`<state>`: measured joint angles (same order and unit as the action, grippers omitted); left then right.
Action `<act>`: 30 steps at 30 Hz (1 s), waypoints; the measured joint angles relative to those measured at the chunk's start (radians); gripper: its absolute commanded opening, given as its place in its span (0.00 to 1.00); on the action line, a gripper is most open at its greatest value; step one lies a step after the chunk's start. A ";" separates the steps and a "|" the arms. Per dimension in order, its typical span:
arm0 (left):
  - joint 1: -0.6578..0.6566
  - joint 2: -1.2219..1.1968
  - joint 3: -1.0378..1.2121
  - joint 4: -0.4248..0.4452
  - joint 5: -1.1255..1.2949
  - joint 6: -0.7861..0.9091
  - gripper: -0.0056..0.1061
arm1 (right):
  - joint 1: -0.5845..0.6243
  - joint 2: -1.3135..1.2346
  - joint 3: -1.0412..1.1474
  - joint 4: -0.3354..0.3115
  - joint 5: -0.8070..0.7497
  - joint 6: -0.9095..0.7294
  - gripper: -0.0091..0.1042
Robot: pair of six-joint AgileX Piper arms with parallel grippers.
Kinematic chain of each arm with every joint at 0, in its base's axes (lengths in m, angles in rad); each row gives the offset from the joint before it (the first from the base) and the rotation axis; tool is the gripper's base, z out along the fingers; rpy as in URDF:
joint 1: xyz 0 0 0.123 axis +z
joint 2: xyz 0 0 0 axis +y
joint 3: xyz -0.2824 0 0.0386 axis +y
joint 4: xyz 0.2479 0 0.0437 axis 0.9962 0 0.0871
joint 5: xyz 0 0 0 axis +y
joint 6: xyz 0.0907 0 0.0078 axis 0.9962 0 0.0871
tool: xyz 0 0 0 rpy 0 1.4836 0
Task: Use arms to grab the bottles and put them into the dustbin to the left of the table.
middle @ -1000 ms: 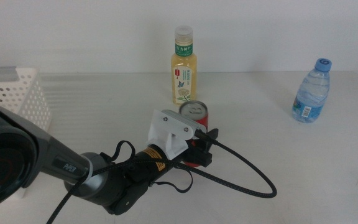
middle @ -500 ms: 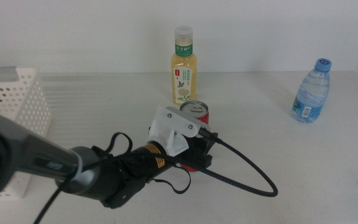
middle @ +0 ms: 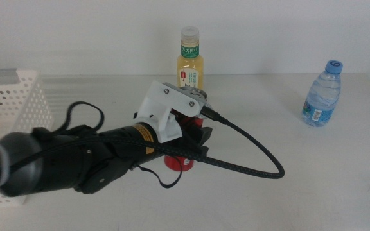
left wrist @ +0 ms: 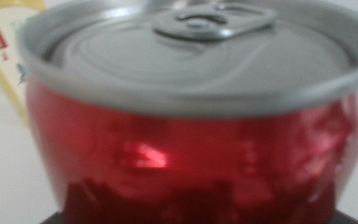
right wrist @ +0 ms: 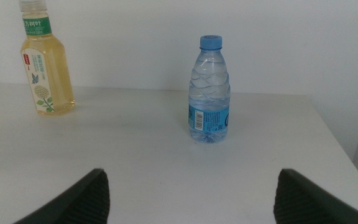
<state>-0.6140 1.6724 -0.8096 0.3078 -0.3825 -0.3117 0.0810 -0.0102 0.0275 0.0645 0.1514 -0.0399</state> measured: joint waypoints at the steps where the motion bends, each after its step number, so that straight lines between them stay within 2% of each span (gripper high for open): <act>1: 0.000 -0.017 0.001 0.008 0.031 -0.008 0.01 | 0.000 0.000 0.000 0.000 0.000 0.000 0.76; 16: -0.012 -0.152 -0.078 0.133 0.356 -0.120 0.01 | 0.000 0.000 0.000 0.000 0.000 0.000 0.76; 28: -0.020 -0.181 -0.162 0.142 0.474 -0.125 0.01 | 0.000 0.000 0.000 0.000 0.000 0.000 0.76; 30: -0.020 -0.181 -0.176 0.119 0.526 -0.119 0.01 | 0.000 0.000 0.000 0.000 0.000 0.000 0.76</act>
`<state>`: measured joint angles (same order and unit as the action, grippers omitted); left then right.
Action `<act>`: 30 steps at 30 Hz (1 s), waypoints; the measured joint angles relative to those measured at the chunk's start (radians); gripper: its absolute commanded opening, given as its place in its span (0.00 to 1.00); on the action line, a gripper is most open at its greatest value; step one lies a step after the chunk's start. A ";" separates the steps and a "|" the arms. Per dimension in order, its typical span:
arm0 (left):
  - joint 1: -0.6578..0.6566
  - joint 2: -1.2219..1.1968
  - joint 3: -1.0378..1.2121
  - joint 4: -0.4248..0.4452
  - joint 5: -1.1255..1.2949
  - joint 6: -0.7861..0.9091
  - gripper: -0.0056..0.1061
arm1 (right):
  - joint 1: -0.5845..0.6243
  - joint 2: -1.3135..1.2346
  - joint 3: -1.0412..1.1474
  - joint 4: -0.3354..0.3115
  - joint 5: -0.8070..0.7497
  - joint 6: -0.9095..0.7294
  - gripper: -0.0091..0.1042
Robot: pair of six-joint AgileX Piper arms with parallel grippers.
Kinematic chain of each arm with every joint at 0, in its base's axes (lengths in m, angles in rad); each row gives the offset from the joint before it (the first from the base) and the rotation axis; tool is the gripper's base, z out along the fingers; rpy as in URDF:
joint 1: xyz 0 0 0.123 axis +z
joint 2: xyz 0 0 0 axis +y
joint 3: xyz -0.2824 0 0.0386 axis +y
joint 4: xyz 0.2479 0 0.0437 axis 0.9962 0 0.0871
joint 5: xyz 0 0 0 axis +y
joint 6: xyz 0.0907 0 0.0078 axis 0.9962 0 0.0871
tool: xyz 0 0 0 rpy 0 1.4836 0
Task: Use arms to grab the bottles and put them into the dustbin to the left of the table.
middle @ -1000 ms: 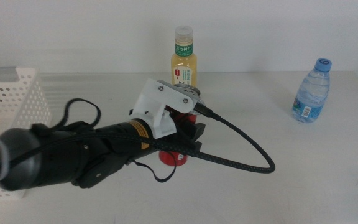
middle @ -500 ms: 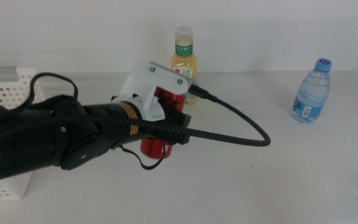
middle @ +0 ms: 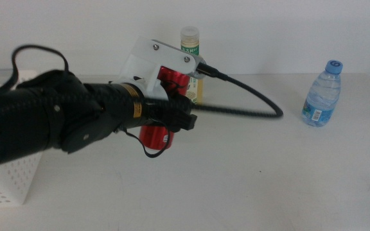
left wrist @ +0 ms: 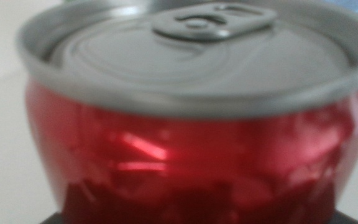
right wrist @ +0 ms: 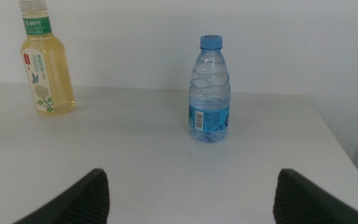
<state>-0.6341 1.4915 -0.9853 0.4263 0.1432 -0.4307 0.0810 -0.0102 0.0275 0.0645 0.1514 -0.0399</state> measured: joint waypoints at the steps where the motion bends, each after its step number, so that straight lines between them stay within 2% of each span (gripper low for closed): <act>1: 0.001 0.000 -0.014 -0.030 0.045 0.018 0.01 | 0.000 0.000 0.000 0.000 0.000 0.000 0.76; 8: 0.050 0.017 -0.146 -0.365 0.315 0.400 0.01 | 0.000 0.000 0.000 0.000 0.000 0.000 0.76; 10: 0.085 0.022 -0.177 -0.437 0.378 0.480 0.01 | 0.000 0.000 0.000 0.000 0.000 0.000 0.76; 13: 0.152 0.024 -0.222 -0.482 0.479 0.527 0.01 | 0.000 0.000 0.000 0.000 0.000 0.000 0.76; 23: 0.445 0.027 -0.357 -0.515 0.779 0.589 0.01 | 0.000 0.000 0.000 0.000 0.000 0.000 0.76; 30: 0.653 0.032 -0.464 -0.594 0.928 0.678 0.01 | 0.000 0.000 0.000 0.000 0.000 0.000 0.76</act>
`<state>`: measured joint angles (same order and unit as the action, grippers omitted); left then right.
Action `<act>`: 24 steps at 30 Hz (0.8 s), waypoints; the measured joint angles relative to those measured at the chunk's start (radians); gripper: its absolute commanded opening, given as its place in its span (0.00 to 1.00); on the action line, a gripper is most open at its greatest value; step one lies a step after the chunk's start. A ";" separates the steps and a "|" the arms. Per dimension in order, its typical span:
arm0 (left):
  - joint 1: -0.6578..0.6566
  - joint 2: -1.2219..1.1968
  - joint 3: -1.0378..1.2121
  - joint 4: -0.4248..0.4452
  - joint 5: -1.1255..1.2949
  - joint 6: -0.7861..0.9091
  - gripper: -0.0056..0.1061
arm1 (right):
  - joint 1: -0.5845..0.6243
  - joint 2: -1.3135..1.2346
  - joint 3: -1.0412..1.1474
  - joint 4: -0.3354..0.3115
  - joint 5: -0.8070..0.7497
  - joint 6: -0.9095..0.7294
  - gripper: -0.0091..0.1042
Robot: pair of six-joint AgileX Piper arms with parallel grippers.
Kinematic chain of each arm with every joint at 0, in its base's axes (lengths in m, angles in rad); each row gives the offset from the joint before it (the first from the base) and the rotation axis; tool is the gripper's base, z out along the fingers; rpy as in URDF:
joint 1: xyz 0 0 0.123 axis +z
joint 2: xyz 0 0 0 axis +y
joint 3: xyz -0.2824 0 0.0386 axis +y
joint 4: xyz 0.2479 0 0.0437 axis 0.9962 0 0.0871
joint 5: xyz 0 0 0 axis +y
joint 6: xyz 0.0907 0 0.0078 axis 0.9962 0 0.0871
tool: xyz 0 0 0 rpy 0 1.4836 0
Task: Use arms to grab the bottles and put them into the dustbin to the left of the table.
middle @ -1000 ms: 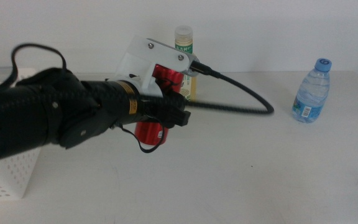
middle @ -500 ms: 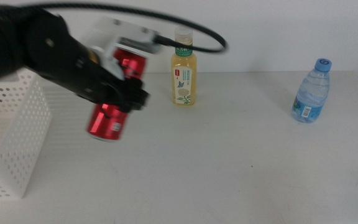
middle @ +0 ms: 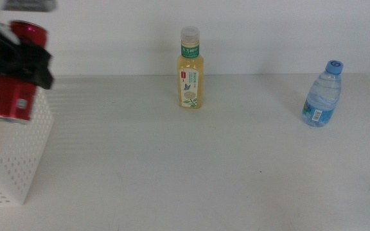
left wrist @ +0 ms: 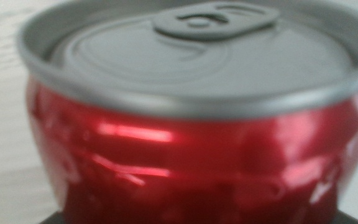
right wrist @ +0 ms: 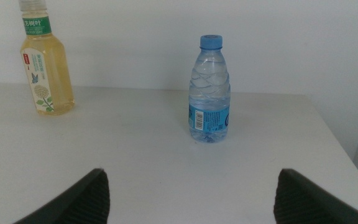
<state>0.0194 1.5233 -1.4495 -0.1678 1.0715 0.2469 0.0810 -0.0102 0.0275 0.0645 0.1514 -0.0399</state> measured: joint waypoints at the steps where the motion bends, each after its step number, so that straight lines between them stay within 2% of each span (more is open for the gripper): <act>1: 0.029 0.005 -0.020 -0.007 0.027 0.013 0.01 | 0.000 0.000 0.000 0.000 0.000 0.000 0.76; 7: 0.179 0.086 -0.155 -0.026 0.170 0.063 0.01 | 0.000 0.000 0.000 0.000 0.000 0.000 0.76; 13: 0.287 0.213 -0.252 -0.024 0.177 0.069 0.01 | 0.000 0.000 0.000 0.000 0.000 0.000 0.76; 24: 0.334 0.371 -0.283 0.068 0.176 0.070 0.01 | 0.000 0.000 0.000 0.000 0.000 0.000 0.76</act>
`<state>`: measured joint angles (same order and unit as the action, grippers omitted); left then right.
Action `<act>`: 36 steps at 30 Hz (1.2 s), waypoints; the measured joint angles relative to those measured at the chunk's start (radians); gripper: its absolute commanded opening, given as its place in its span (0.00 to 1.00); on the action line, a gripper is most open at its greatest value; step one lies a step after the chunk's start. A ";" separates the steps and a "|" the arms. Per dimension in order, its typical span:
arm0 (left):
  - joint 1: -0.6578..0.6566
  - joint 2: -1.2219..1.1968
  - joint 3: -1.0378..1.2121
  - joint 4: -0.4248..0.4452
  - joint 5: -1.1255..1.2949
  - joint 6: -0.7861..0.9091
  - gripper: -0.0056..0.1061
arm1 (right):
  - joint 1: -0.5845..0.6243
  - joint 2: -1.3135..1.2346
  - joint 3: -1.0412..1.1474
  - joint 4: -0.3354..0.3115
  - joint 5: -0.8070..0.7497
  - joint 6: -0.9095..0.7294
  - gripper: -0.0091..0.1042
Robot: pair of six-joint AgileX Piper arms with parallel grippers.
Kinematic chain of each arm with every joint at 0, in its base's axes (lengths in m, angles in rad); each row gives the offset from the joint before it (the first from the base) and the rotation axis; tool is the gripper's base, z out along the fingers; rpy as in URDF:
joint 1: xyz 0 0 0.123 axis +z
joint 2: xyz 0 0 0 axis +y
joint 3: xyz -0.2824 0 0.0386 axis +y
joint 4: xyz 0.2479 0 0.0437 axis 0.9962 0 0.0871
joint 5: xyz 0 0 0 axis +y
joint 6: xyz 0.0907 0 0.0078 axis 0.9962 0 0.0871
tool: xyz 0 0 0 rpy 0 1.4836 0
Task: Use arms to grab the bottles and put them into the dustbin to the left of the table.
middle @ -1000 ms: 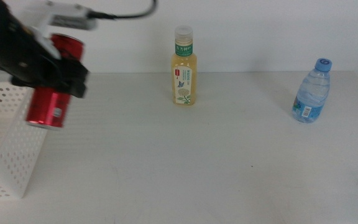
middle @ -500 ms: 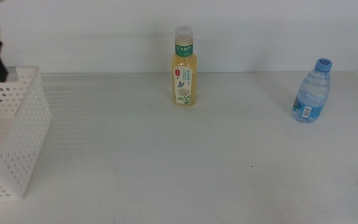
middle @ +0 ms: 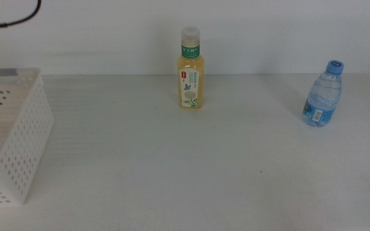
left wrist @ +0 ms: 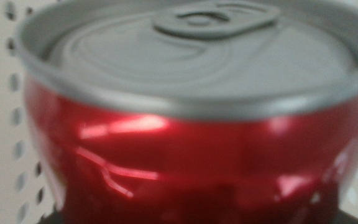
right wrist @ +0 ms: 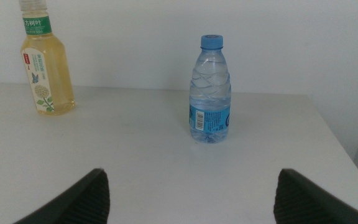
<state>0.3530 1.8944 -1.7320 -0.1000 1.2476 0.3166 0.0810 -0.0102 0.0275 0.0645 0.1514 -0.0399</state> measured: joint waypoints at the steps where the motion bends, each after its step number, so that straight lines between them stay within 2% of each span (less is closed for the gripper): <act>1: 0.000 0.017 0.000 0.000 -0.001 0.000 0.01 | 0.000 0.000 0.000 0.000 0.000 0.000 0.76; 17: 0.000 0.212 -0.001 -0.029 -0.025 0.000 0.01 | 0.000 0.000 0.000 0.000 0.000 0.000 0.76; 21: 0.000 0.230 -0.001 -0.032 -0.026 0.000 0.06 | 0.000 0.000 0.000 0.000 0.000 0.000 0.76; 26: 0.000 0.240 -0.001 -0.033 -0.029 0.000 0.22 | 0.000 0.000 0.000 0.000 0.000 0.000 0.76; 28: 0.000 0.241 -0.001 -0.037 -0.029 0.000 0.44 | 0.000 0.000 0.000 0.000 0.000 0.000 0.76; 29: 0.000 0.241 -0.001 -0.037 -0.029 0.000 0.67 | 0.000 0.000 0.000 0.000 0.000 0.000 0.76; 30: 0.000 0.241 -0.002 -0.037 -0.029 0.000 0.72 | 0.000 0.000 0.000 0.000 0.000 0.000 0.76; 33: 0.000 0.241 -0.006 -0.030 -0.029 0.000 0.85 | 0.000 0.000 0.000 0.000 0.000 0.000 0.76; 36: 0.000 0.241 -0.006 -0.025 -0.029 -0.003 0.86 | 0.000 0.000 0.000 0.000 0.000 0.000 0.76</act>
<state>0.3530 2.1358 -1.7385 -0.1247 1.2183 0.3134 0.0810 -0.0102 0.0275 0.0645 0.1514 -0.0399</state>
